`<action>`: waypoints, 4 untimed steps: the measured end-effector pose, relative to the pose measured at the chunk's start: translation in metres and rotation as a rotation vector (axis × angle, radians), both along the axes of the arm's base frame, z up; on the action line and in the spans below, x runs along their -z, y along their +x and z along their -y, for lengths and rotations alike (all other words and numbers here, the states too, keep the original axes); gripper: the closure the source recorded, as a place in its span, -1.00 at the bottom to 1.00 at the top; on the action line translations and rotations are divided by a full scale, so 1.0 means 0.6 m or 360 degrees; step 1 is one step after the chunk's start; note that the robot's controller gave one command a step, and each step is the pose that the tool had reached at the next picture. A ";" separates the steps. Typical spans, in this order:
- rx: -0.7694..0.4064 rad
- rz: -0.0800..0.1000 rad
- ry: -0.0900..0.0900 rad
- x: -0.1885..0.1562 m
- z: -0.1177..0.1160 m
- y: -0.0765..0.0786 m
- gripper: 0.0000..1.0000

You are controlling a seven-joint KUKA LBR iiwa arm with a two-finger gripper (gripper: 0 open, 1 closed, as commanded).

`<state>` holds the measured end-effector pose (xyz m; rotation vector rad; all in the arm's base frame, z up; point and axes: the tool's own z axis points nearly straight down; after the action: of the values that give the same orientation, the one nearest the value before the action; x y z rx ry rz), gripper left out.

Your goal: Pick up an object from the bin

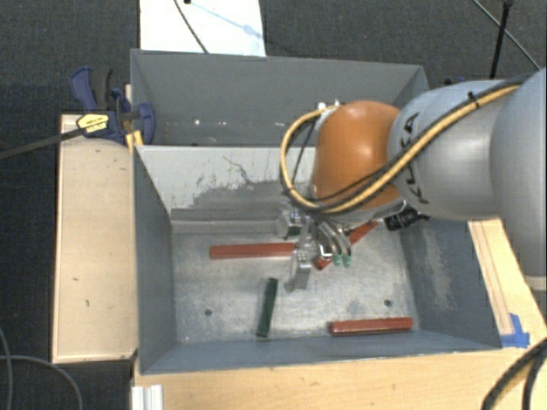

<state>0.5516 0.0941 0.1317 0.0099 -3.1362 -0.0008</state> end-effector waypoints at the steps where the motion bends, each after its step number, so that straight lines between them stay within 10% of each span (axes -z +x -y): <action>1: 0.0065 0.0006 0.0001 0.107 -0.033 0.046 -1.00; 4: 0.0081 0.0018 0.0003 0.101 -0.033 0.051 -1.00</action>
Offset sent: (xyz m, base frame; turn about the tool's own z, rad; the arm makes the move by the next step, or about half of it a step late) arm 0.0276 0.0187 -0.0617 0.0438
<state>0.5825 0.1141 0.0710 -0.0703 -3.1468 -0.0037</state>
